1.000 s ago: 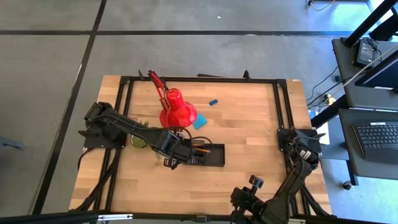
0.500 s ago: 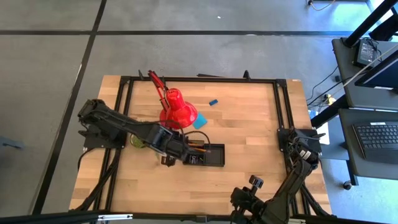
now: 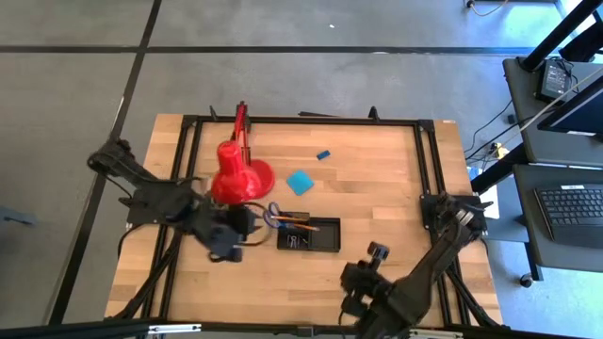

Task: Pick and place office supplies into organizer
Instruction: Put the blue eraser into the desk organizer

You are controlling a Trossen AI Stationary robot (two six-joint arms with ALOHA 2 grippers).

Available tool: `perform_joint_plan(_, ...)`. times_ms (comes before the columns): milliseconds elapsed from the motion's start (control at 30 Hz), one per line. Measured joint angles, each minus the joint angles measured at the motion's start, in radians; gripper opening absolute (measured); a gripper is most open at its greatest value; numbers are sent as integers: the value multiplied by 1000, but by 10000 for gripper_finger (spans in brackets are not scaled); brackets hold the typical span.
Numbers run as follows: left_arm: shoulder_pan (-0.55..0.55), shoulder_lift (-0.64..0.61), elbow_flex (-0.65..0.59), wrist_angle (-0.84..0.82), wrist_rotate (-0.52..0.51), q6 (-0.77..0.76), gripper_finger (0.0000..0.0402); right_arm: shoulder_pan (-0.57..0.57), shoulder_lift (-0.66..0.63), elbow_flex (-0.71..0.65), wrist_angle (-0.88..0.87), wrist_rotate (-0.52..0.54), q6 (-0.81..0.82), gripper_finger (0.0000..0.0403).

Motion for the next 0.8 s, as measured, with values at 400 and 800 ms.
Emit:
perform_joint_plan(400, -197, -252, -354, 188, -68, -203, 91, -8, -272, -333, 0, 40, 161, 21)
perform_joint_plan(800, -347, -487, -739, 373, -232, -430, 90, -119, -556, -743, 3, 45, 211, 21)
